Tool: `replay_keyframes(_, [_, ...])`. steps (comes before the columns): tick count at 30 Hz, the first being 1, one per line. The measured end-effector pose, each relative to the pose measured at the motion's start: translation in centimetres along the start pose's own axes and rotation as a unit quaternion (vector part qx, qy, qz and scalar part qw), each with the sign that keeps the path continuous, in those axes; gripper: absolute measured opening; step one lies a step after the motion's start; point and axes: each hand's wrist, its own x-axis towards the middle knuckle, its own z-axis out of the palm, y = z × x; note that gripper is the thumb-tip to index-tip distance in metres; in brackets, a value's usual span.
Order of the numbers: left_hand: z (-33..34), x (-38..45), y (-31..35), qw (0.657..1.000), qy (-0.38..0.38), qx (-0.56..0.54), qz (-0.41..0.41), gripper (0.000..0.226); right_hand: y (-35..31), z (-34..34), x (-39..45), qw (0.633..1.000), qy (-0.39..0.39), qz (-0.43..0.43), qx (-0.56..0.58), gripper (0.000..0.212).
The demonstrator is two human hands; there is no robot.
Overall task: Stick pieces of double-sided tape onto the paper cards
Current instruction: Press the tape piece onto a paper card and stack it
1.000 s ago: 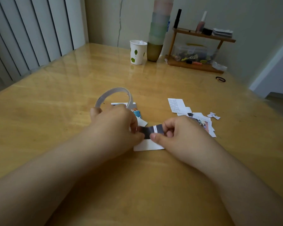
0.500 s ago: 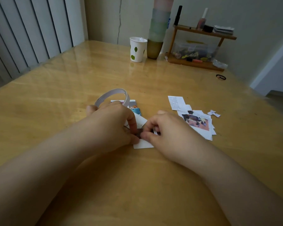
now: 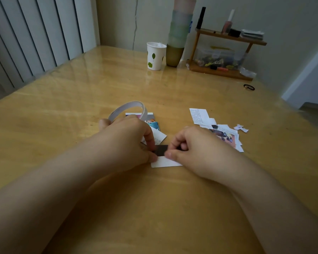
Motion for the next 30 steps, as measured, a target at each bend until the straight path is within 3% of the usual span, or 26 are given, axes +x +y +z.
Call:
replay_keyframes(4, [0.1,0.1,0.1,1.000,0.001,0.009,0.000,0.015,1.0,-0.8,-0.9,0.999,-0.007,0.036,0.006,0.020])
replay_keyframes(10, [0.1,0.2,0.1,1.000,-0.001,0.010,0.002,0.019,-1.3,1.2,0.3,0.999,0.025,-0.044,0.017,0.013])
replay_keyframes(16, [0.1,0.2,-0.1,1.000,0.012,0.006,-0.007,0.022,1.1,-0.8,-0.3,0.999,0.003,0.053,0.011,0.021])
replay_keyframes(21, [0.4,0.2,0.3,1.000,0.011,0.016,-0.004,0.031,1.9,-0.8,-0.8,0.997,0.041,0.060,0.021,0.016])
replay_keyframes(24, [0.5,0.3,0.7,0.999,-0.012,0.032,-0.010,0.040,2.1,-1.0,-0.8,0.991,0.105,0.043,0.074,0.008])
replay_keyframes(30, [0.8,0.4,0.5,1.000,-0.012,0.018,0.007,0.036,2.7,-1.4,-0.8,0.983,0.140,0.034,0.114,0.015])
